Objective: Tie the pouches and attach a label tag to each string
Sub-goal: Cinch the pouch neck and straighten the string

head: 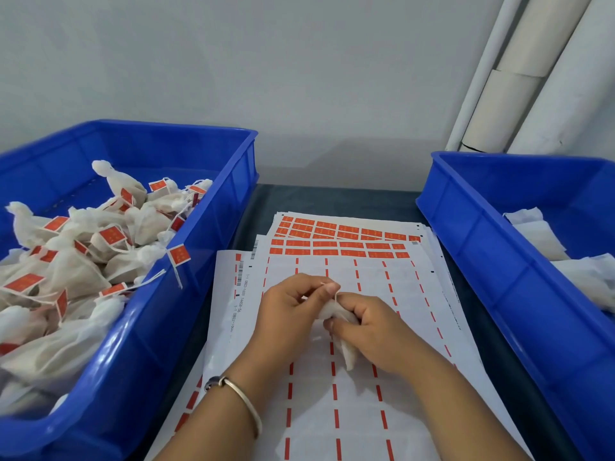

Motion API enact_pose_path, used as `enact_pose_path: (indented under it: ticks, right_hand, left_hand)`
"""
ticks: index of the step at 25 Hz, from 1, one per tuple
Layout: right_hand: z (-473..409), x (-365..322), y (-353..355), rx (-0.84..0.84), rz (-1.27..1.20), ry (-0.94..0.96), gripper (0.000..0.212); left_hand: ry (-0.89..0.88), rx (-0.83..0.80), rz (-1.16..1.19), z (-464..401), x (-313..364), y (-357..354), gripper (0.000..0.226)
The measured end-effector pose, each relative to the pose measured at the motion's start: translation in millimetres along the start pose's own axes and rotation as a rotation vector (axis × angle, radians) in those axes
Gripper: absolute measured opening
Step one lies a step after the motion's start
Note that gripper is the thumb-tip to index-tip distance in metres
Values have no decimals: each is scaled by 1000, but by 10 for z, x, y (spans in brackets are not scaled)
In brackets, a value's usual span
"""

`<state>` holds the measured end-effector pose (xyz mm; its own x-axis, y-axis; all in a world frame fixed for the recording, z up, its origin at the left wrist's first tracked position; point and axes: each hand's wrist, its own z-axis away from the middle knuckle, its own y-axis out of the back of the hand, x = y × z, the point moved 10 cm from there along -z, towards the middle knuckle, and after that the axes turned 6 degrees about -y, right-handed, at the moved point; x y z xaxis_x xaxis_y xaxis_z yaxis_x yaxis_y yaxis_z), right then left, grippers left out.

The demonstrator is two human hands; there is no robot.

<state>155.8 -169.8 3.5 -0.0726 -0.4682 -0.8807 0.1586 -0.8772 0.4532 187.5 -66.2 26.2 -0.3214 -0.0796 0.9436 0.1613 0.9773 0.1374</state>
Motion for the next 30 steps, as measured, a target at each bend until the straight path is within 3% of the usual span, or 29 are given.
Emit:
enact_pose_path:
  ticks: [6, 13, 18, 24, 30]
  right_hand:
    - [18, -79, 5, 61, -10, 70, 23]
    - [50, -118, 141, 347, 131, 100, 28]
    - [76, -133, 222, 413, 125, 136, 31]
    - [118, -167, 320, 507, 87, 171, 14]
    - [18, 6, 318, 436, -96, 19, 6]
  left_hand:
    - [105, 3, -31, -1, -138, -17, 18]
    - [239, 60, 34, 26, -292, 15, 21]
    - [410, 73, 143, 73, -435, 13, 21]
    - [330, 64, 33, 65, -357, 13, 17]
    - [227, 139, 7, 48, -230, 91, 9]
